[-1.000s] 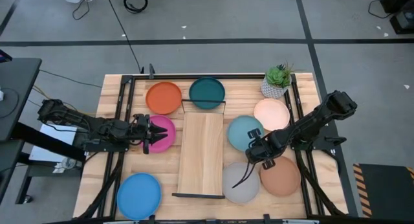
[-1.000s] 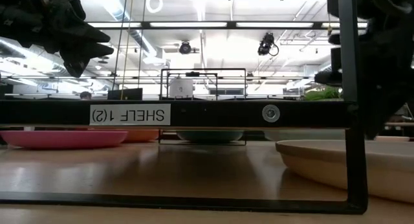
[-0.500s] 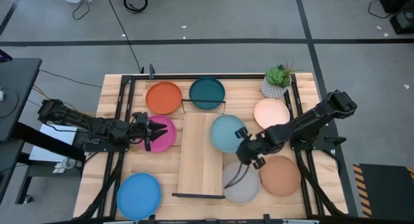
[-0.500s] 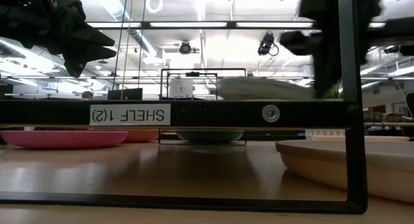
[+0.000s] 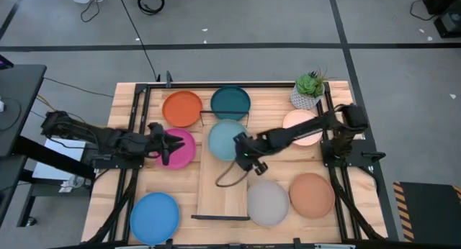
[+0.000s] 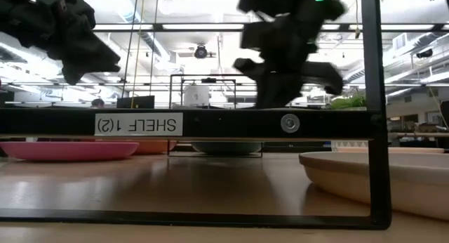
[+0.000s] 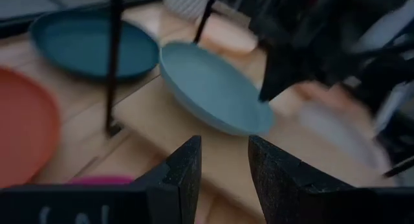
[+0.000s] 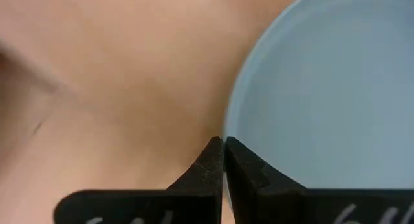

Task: Place and stack plates onto a shelf
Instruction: Put the light blue plate on the shelf

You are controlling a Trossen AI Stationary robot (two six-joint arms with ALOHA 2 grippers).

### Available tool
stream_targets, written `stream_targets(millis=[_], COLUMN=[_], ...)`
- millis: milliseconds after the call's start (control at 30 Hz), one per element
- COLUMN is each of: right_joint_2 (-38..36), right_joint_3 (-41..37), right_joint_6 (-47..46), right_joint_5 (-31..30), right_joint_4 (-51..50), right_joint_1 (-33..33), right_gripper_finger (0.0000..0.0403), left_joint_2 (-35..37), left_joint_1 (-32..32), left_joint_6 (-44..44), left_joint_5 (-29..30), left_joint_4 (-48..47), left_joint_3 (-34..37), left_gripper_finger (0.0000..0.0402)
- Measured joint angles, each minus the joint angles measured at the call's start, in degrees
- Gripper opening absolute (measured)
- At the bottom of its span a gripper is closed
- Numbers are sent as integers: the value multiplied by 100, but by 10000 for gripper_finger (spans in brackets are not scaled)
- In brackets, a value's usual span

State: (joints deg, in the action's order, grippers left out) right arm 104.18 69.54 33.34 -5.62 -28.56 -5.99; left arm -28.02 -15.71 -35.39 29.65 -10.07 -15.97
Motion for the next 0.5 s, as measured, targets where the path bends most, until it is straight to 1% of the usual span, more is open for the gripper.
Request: stream_targets(millis=[100, 200, 333, 433, 500], right_joint_2=[315, 488, 540, 525, 461], right_joint_3=[457, 798, 956, 973, 983], right_joint_6=[134, 113, 114, 115, 94], right_joint_5=[56, 136, 586, 641, 644], right_joint_4=[-286, -623, -816, -896, -898], right_joint_1=[200, 325, 411, 368, 319], right_gripper_finger=[15, 20, 33, 47, 57], left_joint_2=[-171, -341, -628, -909, -1100], left_joint_1=[54, 55, 53, 53, 55], left_joint_6=[-178, -413, -546, -591, -556], left_joint_5=[-9, -190, -428, -472, -653], left_joint_4=[-694, -1198, -1341, -1341, -1344], left_joint_3=[-244, -375, -492, -566, -620], left_gripper_finger=[134, 134, 134, 134, 134])
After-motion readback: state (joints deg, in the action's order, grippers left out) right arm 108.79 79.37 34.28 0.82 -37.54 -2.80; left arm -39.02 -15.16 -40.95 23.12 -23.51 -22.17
